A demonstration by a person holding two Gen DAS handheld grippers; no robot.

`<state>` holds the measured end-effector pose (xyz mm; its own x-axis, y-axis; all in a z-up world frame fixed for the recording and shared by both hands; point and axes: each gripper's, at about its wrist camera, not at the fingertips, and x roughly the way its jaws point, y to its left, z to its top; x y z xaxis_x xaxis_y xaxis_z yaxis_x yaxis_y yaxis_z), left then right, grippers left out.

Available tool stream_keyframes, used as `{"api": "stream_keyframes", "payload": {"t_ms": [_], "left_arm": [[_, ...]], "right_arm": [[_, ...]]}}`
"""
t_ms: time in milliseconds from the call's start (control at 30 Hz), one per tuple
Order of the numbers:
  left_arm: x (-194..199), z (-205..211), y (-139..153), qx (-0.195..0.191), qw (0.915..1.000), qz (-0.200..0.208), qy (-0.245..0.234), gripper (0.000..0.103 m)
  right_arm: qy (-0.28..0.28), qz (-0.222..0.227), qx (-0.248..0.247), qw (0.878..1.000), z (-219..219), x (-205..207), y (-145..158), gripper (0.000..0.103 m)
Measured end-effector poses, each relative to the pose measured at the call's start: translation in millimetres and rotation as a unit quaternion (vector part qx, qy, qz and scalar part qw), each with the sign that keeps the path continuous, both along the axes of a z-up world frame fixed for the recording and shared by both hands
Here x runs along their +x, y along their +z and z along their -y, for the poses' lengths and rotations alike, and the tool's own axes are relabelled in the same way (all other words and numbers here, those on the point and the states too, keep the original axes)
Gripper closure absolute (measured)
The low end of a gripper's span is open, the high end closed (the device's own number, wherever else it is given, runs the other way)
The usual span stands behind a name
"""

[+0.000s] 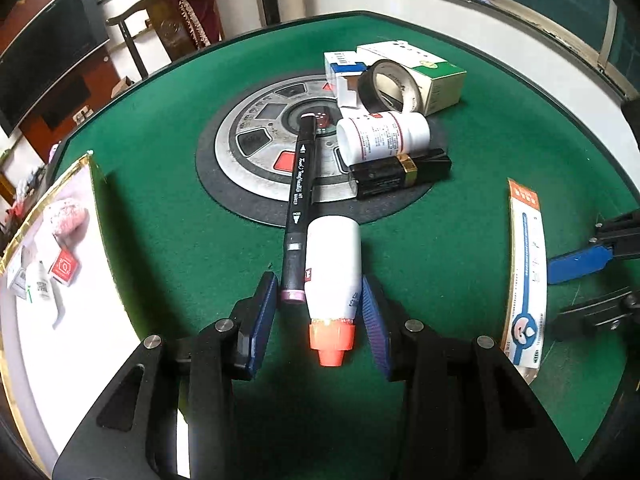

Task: Organize objects
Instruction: 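Grasp the white-and-blue tube box with right tool while left tool holds the bottle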

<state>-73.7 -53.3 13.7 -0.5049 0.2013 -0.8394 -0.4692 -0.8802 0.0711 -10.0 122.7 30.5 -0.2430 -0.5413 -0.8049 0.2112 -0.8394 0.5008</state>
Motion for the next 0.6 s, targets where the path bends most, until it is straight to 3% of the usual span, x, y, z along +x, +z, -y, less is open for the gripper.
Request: {"api": "stream_keyframes", "payload": {"t_ms": [167, 400, 533, 600], "left_arm": [[-0.3, 6.8, 0.8, 0.009, 0.9999, 0.008, 0.007, 0.061], [1.9, 5.9, 0.8, 0.005, 1.0000, 0.000, 0.007, 0.061], [4.9, 2.8, 1.1, -0.005, 0.9999, -0.012, 0.005, 0.061], [6.7, 3.0, 1.5, -0.018, 0.9996, -0.019, 0.006, 0.061]], "right_arm": [[-0.009, -0.019, 0.057, 0.998, 34.7, -28.8, 3.6, 0.048], [0.049, -0.084, 0.160, 0.982, 70.0, -63.4, 4.9, 0.047], [0.027, -0.095, 0.126, 0.987, 61.4, -64.6, -1.6, 0.032], [0.037, -0.116, 0.125, 0.985, 67.3, -62.1, -1.1, 0.030]]}}
